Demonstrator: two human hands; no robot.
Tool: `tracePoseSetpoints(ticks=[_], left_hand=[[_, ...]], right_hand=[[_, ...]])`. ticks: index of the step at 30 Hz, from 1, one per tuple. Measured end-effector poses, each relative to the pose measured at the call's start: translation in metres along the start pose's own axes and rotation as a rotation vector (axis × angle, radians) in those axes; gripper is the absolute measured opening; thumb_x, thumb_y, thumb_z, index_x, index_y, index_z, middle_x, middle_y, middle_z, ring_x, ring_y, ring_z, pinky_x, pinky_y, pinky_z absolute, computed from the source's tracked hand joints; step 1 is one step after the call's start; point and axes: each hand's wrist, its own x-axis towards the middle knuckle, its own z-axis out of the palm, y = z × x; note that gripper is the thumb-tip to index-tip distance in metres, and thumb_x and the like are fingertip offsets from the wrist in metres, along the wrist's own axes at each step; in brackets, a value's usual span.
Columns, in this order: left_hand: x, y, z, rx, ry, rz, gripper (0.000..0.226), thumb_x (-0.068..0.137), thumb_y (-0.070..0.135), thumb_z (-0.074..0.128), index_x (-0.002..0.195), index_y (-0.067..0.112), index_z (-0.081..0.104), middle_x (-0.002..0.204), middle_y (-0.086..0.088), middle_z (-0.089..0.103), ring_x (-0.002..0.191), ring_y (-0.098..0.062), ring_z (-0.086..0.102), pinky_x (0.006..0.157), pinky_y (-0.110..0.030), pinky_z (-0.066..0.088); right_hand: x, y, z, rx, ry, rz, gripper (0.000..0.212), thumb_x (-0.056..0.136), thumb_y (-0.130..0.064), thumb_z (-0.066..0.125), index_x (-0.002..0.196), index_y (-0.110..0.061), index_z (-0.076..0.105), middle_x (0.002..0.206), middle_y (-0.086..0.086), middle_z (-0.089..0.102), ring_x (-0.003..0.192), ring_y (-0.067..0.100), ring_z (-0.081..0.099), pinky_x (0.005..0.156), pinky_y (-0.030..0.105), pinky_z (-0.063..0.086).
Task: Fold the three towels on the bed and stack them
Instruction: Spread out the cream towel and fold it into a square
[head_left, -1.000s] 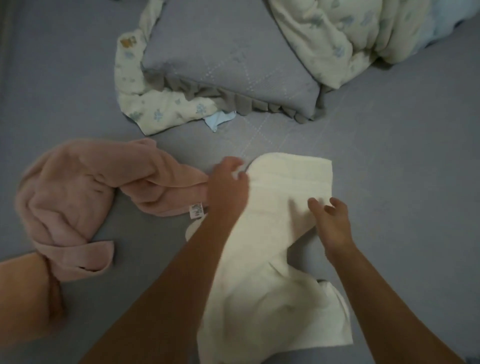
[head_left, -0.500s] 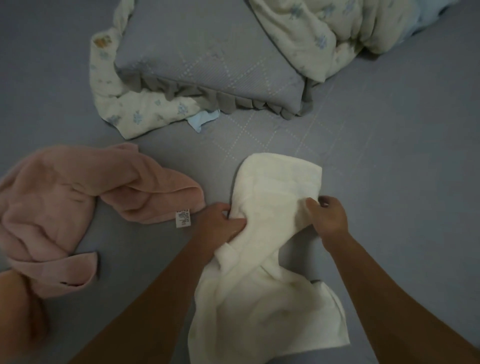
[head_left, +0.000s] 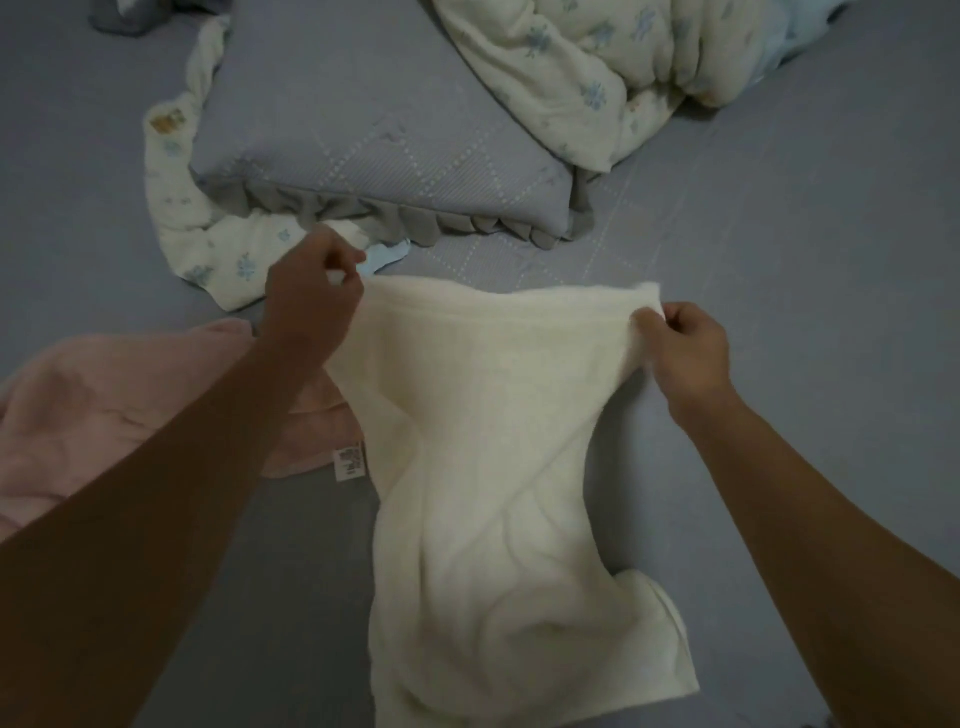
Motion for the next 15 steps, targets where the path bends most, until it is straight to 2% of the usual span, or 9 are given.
tracePoseSetpoints(ticks=[1,3,5,6,7,8,10,12,15], left_hand=[[0.004,0.000,0.004,0.032,0.064,-0.001,0.016,0.076,0.003,0.060,0.090,0.010,0.060,0.099,-0.005,0.066,0.091,-0.019,0.060,0.079,-0.016,0.039],[-0.002,-0.006,0.018,0.113,0.073,-0.095,0.038,0.074,0.006,0.062,0.111,0.014,0.060,0.119,-0.013,0.058,0.111,-0.030,0.053,0.094,-0.034,0.039],[-0.029,-0.018,0.037,0.099,-0.018,-0.312,0.059,0.076,0.010,0.068,0.132,0.018,0.050,0.137,-0.014,0.047,0.126,-0.031,0.044,0.107,-0.040,0.035],[-0.046,-0.025,0.046,0.047,-0.081,-0.435,0.069,0.077,0.013,0.070,0.140,0.018,0.042,0.142,-0.015,0.043,0.131,-0.032,0.041,0.110,-0.042,0.034],[-0.063,-0.033,0.053,0.001,-0.142,-0.534,0.078,0.077,0.015,0.071,0.146,0.017,0.034,0.145,-0.017,0.040,0.133,-0.035,0.039,0.110,-0.043,0.034],[-0.080,-0.041,0.060,-0.010,-0.184,-0.575,0.084,0.077,0.016,0.072,0.149,0.015,0.029,0.147,-0.019,0.038,0.133,-0.037,0.039,0.108,-0.044,0.036],[-0.106,-0.055,0.065,0.021,-0.179,-0.550,0.085,0.075,0.014,0.072,0.149,0.010,0.029,0.144,-0.023,0.040,0.130,-0.039,0.041,0.104,-0.043,0.037],[-0.122,-0.064,0.065,0.023,-0.071,-0.509,0.072,0.072,0.009,0.068,0.139,0.004,0.041,0.133,-0.025,0.048,0.121,-0.042,0.046,0.099,-0.046,0.041],[-0.153,-0.067,0.063,-0.175,0.047,-0.557,0.038,0.069,0.009,0.062,0.106,0.008,0.051,0.107,-0.023,0.058,0.098,-0.040,0.057,0.085,-0.053,0.049]], right_hand=[[0.003,0.000,0.006,0.006,-0.035,0.032,0.012,0.082,-0.028,0.065,0.090,-0.020,0.067,0.075,-0.008,0.061,0.067,0.010,0.054,0.062,0.026,0.045],[0.002,0.011,0.015,-0.070,-0.118,0.141,0.033,0.085,-0.024,0.066,0.114,-0.009,0.065,0.093,-0.002,0.063,0.081,0.016,0.059,0.073,0.026,0.049],[-0.011,0.036,0.017,-0.198,-0.226,0.205,0.033,0.085,-0.023,0.068,0.110,-0.001,0.066,0.092,0.004,0.064,0.082,0.022,0.061,0.070,0.023,0.049],[-0.022,0.051,0.017,-0.229,-0.271,0.236,0.035,0.086,-0.024,0.068,0.112,-0.001,0.066,0.096,0.007,0.065,0.087,0.025,0.063,0.074,0.025,0.050],[-0.035,0.066,0.015,-0.234,-0.294,0.275,0.039,0.086,-0.025,0.068,0.119,-0.004,0.063,0.105,0.009,0.065,0.097,0.026,0.063,0.084,0.030,0.051],[-0.049,0.079,0.013,-0.238,-0.295,0.301,0.042,0.087,-0.026,0.068,0.125,-0.008,0.059,0.112,0.008,0.063,0.104,0.027,0.061,0.093,0.035,0.049],[-0.073,0.103,0.007,-0.296,-0.311,0.314,0.030,0.089,-0.029,0.066,0.115,-0.014,0.060,0.105,0.002,0.064,0.102,0.025,0.061,0.089,0.034,0.046],[-0.096,0.125,-0.003,-0.418,-0.341,0.322,0.017,0.090,-0.033,0.063,0.088,-0.016,0.063,0.082,-0.002,0.064,0.088,0.024,0.062,0.073,0.029,0.042],[-0.129,0.145,-0.020,-0.467,-0.393,0.321,0.032,0.091,-0.044,0.058,0.070,-0.020,0.058,0.066,-0.004,0.062,0.068,0.016,0.060,0.059,0.025,0.040]])
